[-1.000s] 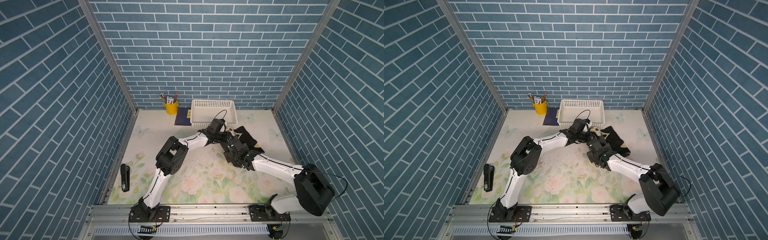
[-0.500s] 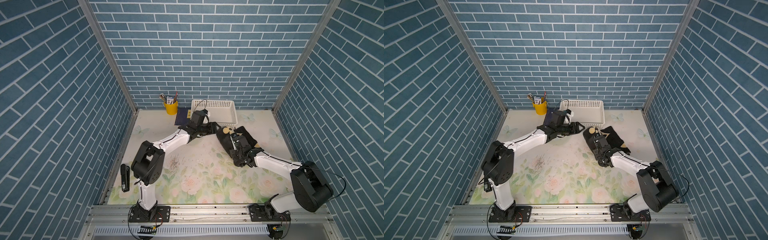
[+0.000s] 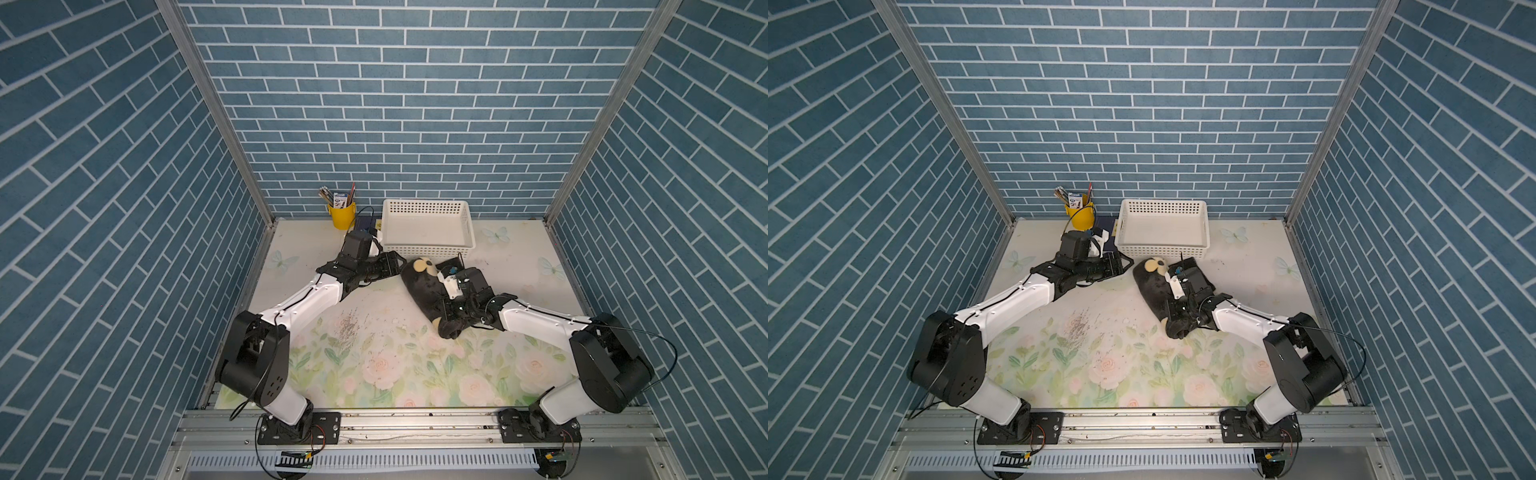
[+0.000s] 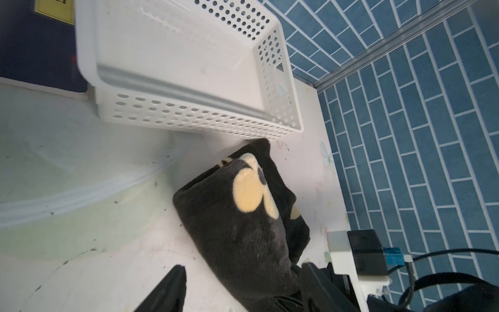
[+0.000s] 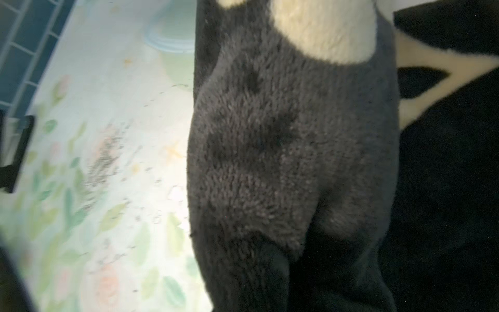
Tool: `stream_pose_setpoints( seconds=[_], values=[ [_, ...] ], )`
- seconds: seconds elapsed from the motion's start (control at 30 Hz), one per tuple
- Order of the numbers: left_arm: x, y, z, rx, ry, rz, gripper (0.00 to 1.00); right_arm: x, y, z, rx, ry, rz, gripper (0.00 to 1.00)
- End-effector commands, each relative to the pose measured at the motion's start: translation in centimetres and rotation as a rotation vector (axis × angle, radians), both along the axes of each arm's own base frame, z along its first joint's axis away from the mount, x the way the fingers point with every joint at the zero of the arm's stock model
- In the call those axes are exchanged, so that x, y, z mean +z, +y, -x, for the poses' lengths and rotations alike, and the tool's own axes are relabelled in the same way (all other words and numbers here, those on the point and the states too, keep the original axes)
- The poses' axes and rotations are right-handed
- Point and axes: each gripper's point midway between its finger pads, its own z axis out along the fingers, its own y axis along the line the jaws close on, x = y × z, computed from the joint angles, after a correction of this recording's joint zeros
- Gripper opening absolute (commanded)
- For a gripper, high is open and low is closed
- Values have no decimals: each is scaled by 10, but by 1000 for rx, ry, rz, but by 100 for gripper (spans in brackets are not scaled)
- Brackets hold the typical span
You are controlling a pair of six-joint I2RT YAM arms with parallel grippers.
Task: Roll up the pillowcase
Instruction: Roll the pillowcase at the center of the board.
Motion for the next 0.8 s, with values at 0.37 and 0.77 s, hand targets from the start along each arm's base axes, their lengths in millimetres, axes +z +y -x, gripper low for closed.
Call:
stream_pose_setpoints(
  seconds=[0.37,0.77],
  values=[
    [-26,2,23,-71,15,-83,71,-12,0,8,-21,324,-459,0],
    [-99,-78,14,-165,128,-152,68,-30,-31,-23,-87,335,-338,49]
  ],
)
